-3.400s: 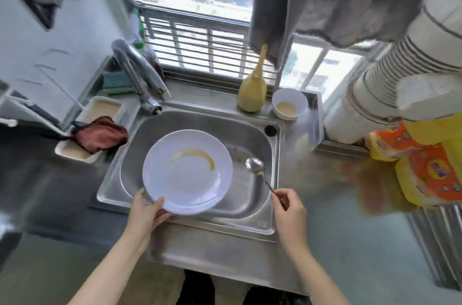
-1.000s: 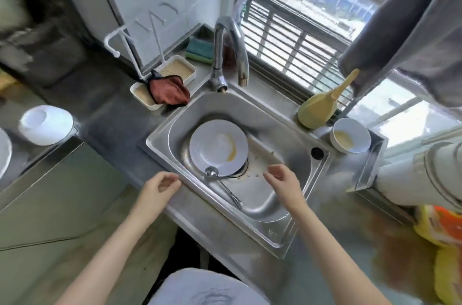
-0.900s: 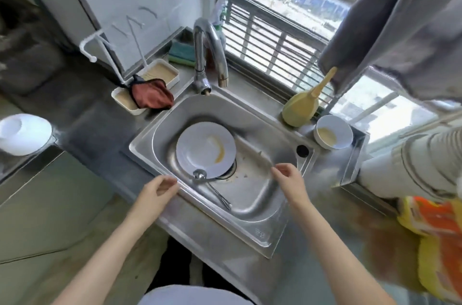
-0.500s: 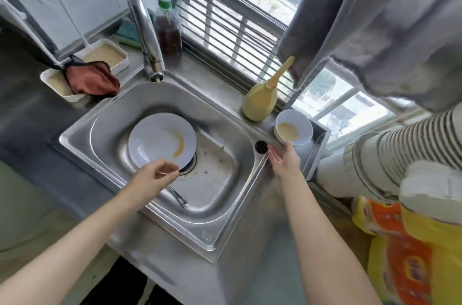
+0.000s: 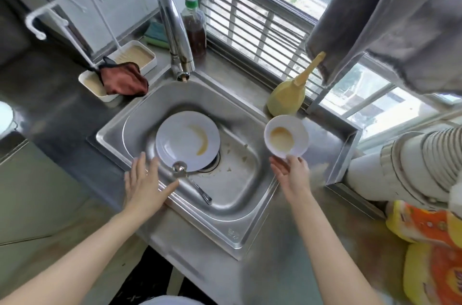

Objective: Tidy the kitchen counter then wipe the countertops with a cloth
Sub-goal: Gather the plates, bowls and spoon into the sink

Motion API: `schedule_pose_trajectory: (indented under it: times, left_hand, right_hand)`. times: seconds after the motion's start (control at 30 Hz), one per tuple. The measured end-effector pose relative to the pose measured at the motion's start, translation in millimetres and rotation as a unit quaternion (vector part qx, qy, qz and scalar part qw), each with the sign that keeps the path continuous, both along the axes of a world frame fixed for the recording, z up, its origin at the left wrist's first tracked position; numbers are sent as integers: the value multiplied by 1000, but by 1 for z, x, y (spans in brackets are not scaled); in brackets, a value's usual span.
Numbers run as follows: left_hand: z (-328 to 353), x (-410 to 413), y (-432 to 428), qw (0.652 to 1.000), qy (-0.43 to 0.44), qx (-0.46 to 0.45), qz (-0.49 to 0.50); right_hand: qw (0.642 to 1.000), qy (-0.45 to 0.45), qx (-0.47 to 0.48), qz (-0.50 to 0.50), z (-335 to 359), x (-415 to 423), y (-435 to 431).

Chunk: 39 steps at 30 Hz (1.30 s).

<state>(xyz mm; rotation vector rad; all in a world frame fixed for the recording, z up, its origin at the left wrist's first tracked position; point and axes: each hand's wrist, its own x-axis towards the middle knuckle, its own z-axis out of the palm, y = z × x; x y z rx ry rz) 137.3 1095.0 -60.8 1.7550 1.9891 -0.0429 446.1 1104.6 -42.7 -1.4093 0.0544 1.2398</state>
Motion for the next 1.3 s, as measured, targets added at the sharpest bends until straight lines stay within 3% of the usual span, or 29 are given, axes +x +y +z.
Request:
schedule_pose_trajectory:
  times: [0.17, 0.43, 0.63, 0.83, 0.93, 1.03, 1.17, 1.3]
  left_hand:
    - [-23, -9, -18, 998, 36, -56, 16]
    - [-41, -7, -20, 997, 66, -42, 21]
    - [-44, -7, -19, 996, 70, -50, 31]
    - [-40, -7, -17, 994, 85, -66, 13]
    - [-38, -8, -19, 995, 76, -67, 8]
    - [-31, -8, -18, 998, 34, -51, 24]
    - [4, -21, -24, 992, -103, -12, 67]
    - [34, -68, -52, 970, -183, 36, 159]
  right_hand:
    - [990, 110, -89, 28, -47, -65, -9]
    - [972, 66, -226, 18, -139, -100, 23]
    - [969, 67, -236, -22, -169, -90, 31]
    - [966, 82, -243, 40, -158, -89, 26]
    - [949, -46, -244, 193, -134, -89, 14]
    - [887, -204, -152, 384, -97, -91, 2]
    - [822, -247, -38, 512, -52, -108, -10]
    - [804, -236, 45, 544, -26, -155, -3]
